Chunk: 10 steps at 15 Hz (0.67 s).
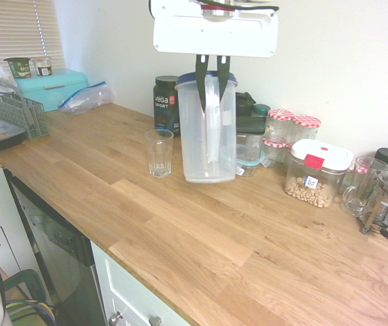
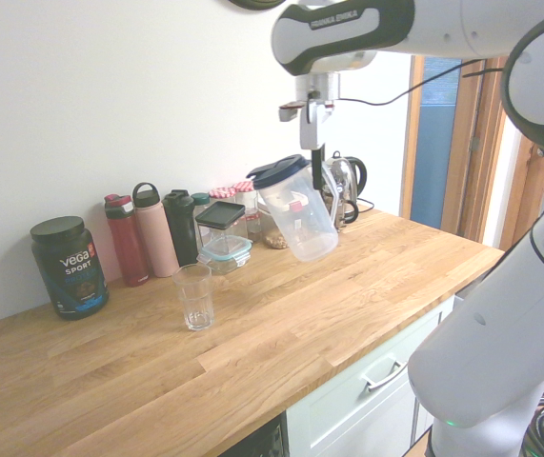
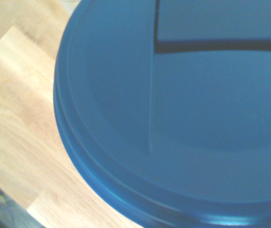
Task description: Pour me some water
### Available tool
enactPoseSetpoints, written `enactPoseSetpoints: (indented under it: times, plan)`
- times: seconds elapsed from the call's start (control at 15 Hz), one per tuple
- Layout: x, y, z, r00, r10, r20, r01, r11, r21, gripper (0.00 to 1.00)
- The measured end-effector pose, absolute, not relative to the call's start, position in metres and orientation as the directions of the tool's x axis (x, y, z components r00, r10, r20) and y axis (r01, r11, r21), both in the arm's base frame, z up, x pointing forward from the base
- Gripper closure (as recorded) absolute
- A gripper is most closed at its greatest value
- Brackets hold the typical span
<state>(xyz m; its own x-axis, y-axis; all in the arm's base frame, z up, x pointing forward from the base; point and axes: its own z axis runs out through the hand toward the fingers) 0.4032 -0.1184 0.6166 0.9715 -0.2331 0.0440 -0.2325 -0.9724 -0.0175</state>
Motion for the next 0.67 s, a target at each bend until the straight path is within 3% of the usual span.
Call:
enactPoseSetpoints:
  times: [0.67]
  plan:
    - [0.375, -0.193, 0.519, 0.719, -0.661, 0.215, -0.623, -0.750, -0.222, 1.00]
